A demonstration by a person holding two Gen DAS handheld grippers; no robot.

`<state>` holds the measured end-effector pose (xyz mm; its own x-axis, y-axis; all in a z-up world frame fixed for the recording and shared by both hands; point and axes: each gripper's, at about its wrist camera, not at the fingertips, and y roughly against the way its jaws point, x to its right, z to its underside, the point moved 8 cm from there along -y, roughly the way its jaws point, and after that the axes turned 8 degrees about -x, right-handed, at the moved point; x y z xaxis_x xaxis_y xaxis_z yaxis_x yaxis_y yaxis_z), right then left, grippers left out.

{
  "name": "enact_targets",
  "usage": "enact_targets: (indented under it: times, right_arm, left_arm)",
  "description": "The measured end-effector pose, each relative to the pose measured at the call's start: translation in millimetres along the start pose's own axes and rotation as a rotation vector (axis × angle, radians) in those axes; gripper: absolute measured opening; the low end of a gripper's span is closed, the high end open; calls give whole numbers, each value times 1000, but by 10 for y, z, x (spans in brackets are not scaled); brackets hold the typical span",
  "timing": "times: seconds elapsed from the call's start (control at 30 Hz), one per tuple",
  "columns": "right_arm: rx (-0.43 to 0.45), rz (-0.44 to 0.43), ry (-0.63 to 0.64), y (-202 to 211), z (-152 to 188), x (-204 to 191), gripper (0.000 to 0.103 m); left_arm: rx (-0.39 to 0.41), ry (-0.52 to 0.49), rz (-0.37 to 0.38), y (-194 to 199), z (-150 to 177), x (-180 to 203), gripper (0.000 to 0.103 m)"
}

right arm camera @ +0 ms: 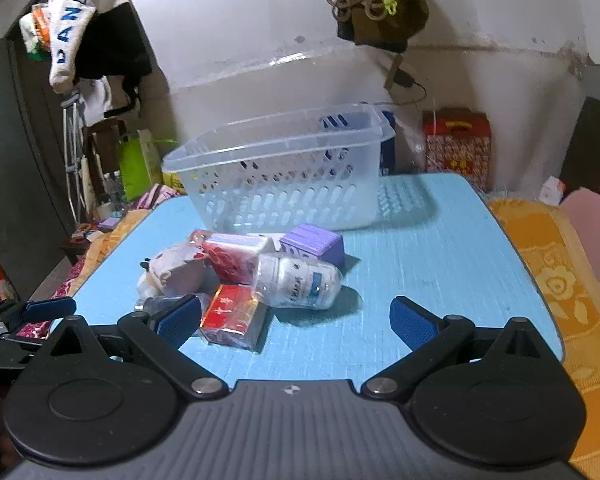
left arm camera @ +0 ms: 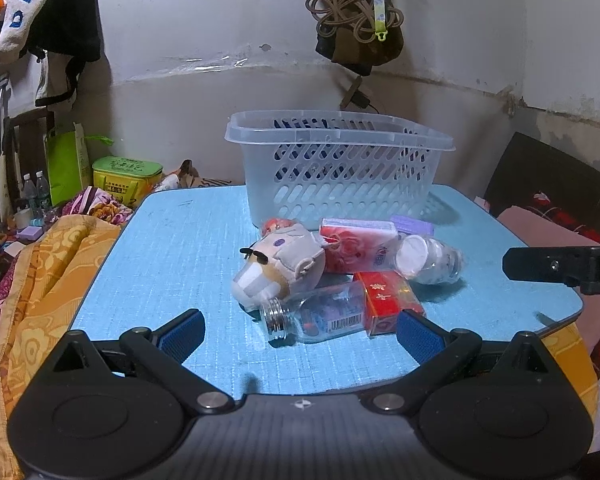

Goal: Organize objects

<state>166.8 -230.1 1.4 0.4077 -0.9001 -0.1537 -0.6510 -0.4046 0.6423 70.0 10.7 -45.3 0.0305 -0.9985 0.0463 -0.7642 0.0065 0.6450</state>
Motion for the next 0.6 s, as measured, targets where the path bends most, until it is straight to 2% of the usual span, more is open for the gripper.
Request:
enact_targets:
  times: [0.17,0.6]
  right_arm:
    - [24,49,16,12,-20,24,103]
    - [12,76,52,-3,-3,24,103]
  left_arm:
    - [0,-1,0,-2,1,4,103]
    - [-4,-7,13,-13,9,19,103]
